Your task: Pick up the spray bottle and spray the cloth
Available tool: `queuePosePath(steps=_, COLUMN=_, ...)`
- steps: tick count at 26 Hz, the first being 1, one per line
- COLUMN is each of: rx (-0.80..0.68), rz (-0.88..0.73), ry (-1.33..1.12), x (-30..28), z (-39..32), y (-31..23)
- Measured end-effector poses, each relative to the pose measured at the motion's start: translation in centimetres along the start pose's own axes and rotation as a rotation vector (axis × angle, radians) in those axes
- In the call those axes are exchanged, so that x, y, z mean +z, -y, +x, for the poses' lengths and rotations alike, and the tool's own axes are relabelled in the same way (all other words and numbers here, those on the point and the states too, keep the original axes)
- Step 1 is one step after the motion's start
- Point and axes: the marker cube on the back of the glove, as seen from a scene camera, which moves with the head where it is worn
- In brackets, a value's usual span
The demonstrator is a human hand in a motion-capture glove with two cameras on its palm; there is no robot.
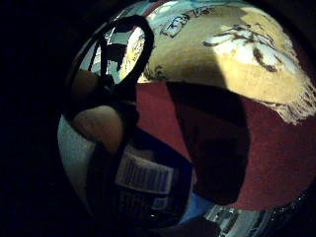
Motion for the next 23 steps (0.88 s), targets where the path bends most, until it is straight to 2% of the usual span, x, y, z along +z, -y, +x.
queuePosePath(steps=23, rx=0.009, rz=-0.002, ry=0.003, x=0.46, z=0.11, y=0.2)
